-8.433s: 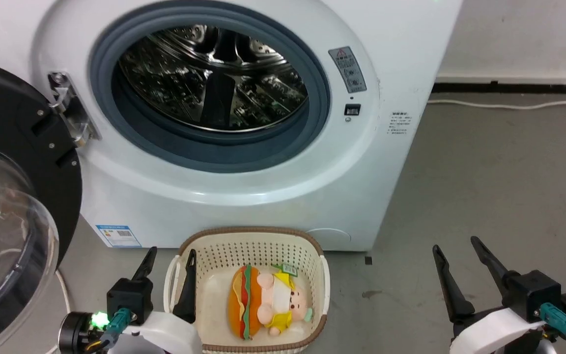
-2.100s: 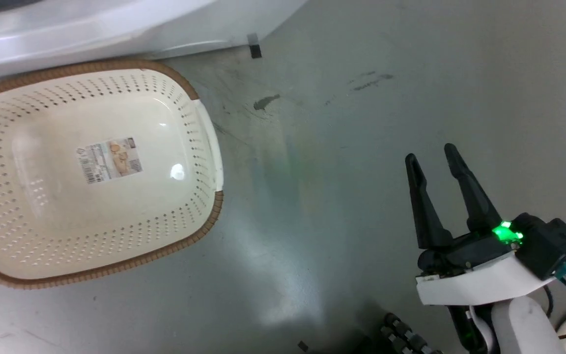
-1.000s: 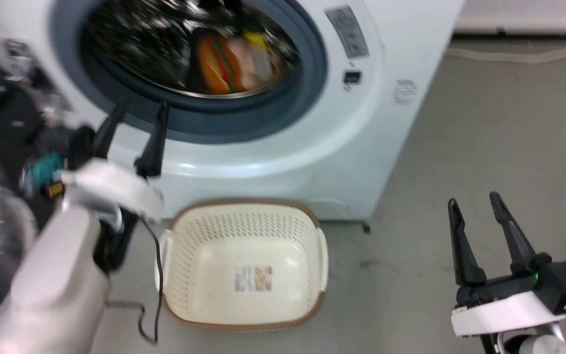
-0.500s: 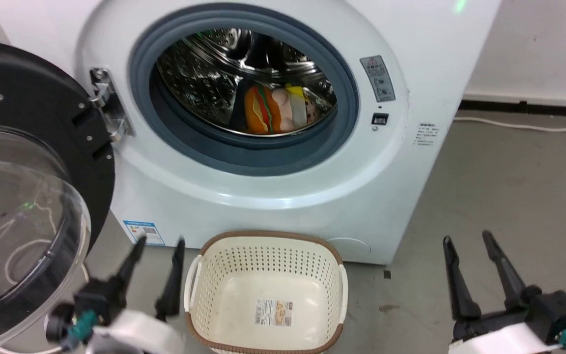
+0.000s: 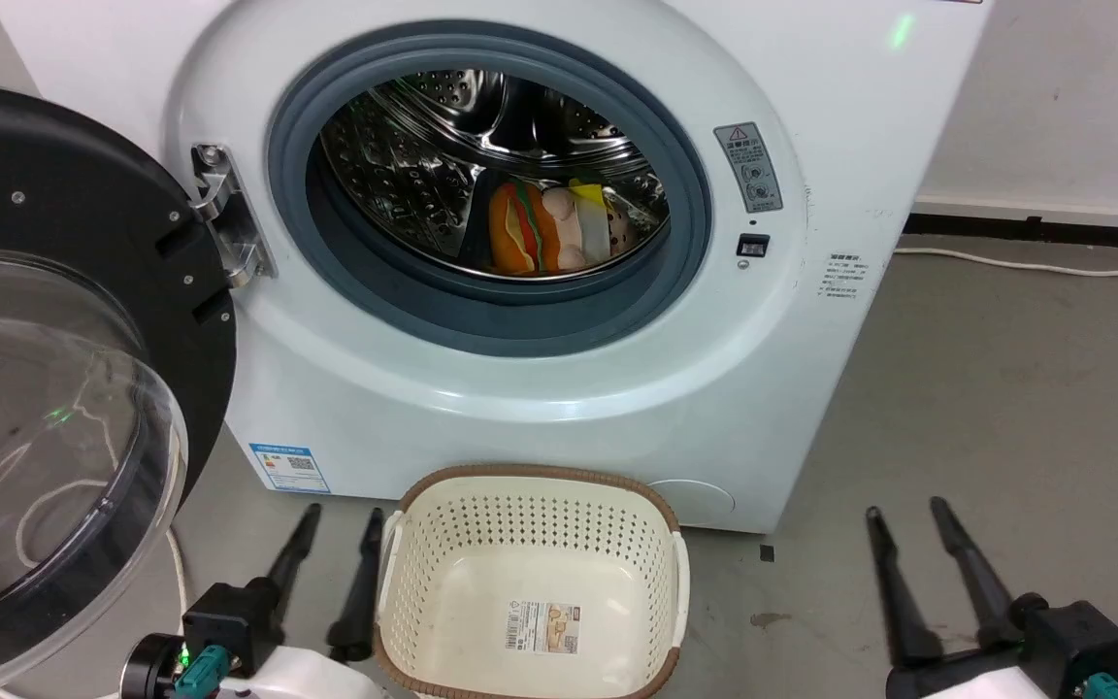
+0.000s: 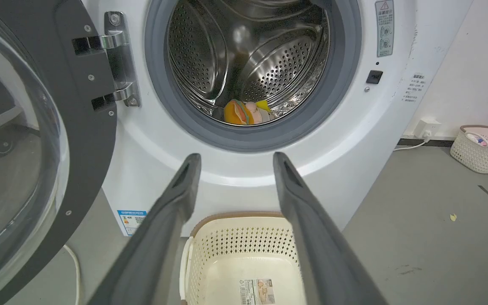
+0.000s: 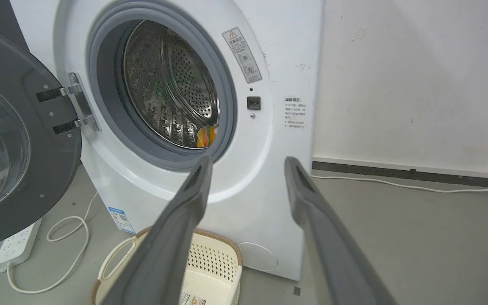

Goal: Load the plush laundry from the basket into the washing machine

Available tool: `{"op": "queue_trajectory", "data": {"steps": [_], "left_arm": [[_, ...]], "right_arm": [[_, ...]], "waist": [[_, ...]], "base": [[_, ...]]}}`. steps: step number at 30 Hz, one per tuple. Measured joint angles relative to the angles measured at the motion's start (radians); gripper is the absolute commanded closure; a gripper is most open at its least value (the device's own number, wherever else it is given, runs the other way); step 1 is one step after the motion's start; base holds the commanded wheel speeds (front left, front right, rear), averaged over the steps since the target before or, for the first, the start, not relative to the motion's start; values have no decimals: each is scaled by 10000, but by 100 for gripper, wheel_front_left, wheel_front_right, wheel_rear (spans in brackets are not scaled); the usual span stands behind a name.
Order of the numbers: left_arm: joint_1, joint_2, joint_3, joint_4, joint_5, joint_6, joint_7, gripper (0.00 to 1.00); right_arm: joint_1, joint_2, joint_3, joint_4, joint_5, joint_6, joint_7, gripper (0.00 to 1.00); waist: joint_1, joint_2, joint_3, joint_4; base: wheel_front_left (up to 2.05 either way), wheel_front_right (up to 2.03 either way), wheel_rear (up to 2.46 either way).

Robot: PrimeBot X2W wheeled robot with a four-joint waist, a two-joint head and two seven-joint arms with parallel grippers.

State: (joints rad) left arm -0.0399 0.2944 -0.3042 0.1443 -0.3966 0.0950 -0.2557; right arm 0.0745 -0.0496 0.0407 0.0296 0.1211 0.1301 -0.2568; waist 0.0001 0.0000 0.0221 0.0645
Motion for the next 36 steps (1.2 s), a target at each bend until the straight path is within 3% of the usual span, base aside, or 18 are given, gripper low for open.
{"op": "queue_trajectory", "data": {"steps": [36], "left_arm": [[0,-593,696,-318,934,-190,640,100]], "right_arm": [[-35,-2,-79,-35,-240,0,631,100]], "waist": [[0,0,-58,-168]], "base": [[0,0,0]]}}
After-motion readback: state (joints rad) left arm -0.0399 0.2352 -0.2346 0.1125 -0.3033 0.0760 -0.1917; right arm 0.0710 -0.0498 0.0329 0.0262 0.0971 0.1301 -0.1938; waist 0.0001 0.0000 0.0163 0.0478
